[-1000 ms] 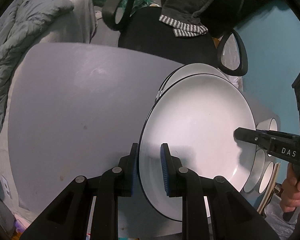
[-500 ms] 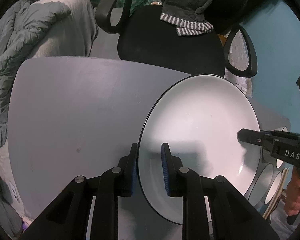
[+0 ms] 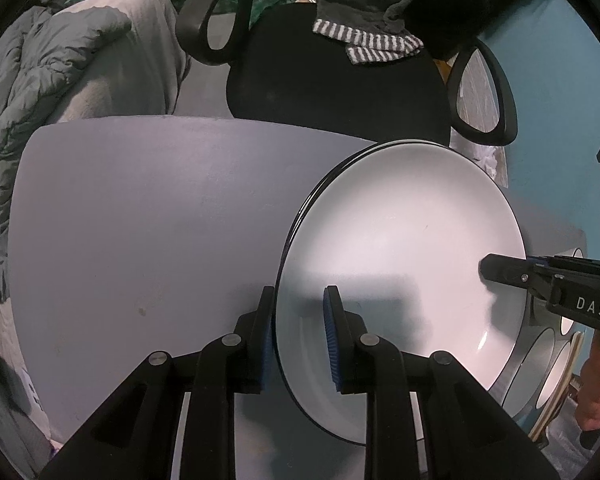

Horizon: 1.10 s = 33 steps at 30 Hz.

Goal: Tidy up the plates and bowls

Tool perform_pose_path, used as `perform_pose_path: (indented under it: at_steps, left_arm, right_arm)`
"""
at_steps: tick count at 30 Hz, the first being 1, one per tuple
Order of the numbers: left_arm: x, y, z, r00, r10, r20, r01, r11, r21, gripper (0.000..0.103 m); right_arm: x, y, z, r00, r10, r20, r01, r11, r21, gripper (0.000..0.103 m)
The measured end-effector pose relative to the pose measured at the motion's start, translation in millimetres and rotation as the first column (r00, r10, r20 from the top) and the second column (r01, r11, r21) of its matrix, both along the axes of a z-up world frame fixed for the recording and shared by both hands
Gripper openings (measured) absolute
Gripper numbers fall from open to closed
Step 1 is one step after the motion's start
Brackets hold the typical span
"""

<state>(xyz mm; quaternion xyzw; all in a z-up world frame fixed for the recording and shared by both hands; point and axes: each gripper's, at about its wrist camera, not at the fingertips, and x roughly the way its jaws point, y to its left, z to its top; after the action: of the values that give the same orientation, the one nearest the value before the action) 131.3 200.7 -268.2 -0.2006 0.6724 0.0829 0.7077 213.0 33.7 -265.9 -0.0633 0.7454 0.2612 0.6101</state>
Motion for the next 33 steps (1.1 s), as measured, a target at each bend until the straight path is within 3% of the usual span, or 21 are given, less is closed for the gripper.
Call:
perform_pose_path:
  at_steps: [9, 20, 22, 24, 33]
  left_arm:
    - [0.9, -8.4, 1.3, 1.000, -0.016, -0.007, 0.016, 1.000, 0.019, 0.035]
    - [-9.2, 2.3, 14.2, 0.999, 0.018, 0.029, -0.019, 1.000, 0.011, 0.039]
    - [-12.8, 4.6, 16.8, 0.999, 0.030, 0.036, -0.031, 1.000, 0.008, 0.042]
    - [-17.4, 5.0, 19.4, 0.998, 0.036, 0.046, -0.036, 0.999, 0.001, 0.043]
    - [-36.1, 1.9, 31.7, 0.997, 0.040, 0.062, -0.041, 0.999, 0.005, 0.044]
  right_arm:
    - [2.4, 6.9, 6.0, 1.000, 0.006, -0.030, -0.006, 1.000, -0.017, 0.038]
    - [5.8, 8.2, 9.7, 0.997, -0.017, -0.080, 0.012, 0.998, -0.064, 0.043]
    - [5.2, 8.4, 12.4, 0.997, -0.019, -0.075, 0.014, 0.998, -0.068, 0.044]
    - [5.0, 7.9, 15.4, 0.999, -0.020, -0.051, 0.015, 0.996, -0.088, 0.057]
    - [1.7, 0.8, 32.2, 0.999, -0.010, 0.035, 0.014, 0.993, -0.115, 0.057]
